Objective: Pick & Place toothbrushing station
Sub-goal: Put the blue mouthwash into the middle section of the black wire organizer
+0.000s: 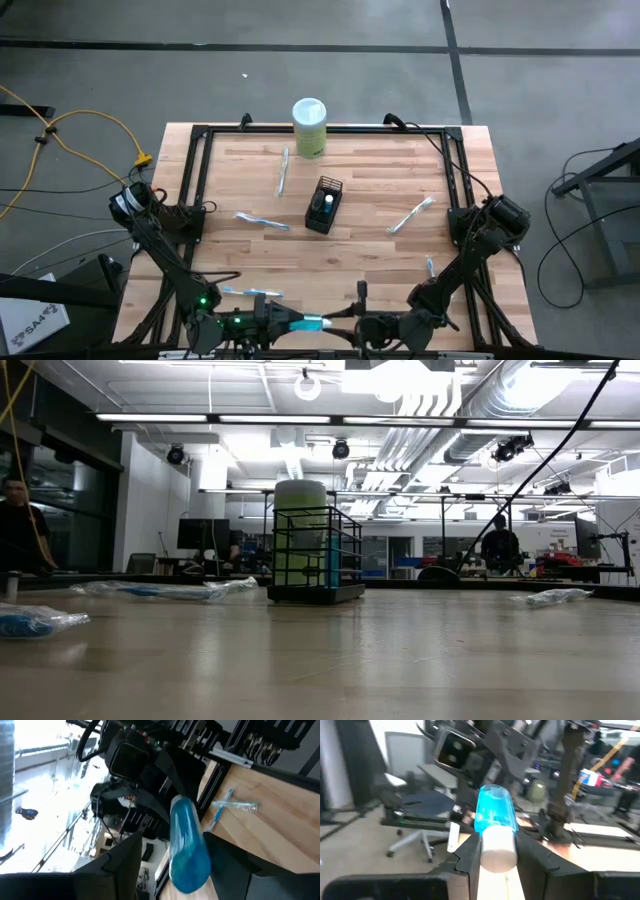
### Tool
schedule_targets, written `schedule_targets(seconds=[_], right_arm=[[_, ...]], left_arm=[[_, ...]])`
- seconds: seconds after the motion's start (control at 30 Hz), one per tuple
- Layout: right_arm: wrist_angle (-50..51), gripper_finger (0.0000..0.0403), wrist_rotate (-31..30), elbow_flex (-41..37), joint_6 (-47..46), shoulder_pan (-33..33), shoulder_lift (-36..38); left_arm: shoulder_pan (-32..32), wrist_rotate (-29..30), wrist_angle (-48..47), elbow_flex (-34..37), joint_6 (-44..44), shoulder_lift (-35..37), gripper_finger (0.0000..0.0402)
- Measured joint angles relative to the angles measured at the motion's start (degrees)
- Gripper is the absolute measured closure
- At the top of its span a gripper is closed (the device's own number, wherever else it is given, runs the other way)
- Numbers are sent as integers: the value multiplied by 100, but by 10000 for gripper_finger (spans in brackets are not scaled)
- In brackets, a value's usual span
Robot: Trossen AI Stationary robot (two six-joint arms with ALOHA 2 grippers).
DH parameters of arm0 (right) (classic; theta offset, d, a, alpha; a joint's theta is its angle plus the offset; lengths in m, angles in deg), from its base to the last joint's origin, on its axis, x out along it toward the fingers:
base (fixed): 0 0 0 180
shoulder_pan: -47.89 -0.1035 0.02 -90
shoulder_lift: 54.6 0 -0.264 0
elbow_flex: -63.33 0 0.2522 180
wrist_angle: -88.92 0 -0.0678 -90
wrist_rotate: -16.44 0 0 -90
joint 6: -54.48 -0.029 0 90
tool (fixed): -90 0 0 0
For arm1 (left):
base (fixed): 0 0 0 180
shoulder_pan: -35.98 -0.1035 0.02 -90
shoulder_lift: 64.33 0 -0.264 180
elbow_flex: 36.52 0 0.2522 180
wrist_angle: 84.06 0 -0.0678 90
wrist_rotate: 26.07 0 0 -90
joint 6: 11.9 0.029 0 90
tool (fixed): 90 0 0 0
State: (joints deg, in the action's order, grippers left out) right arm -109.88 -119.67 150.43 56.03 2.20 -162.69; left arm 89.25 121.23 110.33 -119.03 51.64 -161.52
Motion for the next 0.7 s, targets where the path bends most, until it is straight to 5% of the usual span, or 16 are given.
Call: schedule_targets(seconds=[0.4,0.57,0.7], right_arm=[[1381,313,-955,2,-942,189,265],[2880,313,-637,2,-2014,596,721],[3859,313,180,4,-2641,1107,1148]], left_arm=[[284,648,-73,2,-921,-2,202],[391,1352,-156,2,-1373,-2,202],[405,1750,-566,0,-1930,1,202]])
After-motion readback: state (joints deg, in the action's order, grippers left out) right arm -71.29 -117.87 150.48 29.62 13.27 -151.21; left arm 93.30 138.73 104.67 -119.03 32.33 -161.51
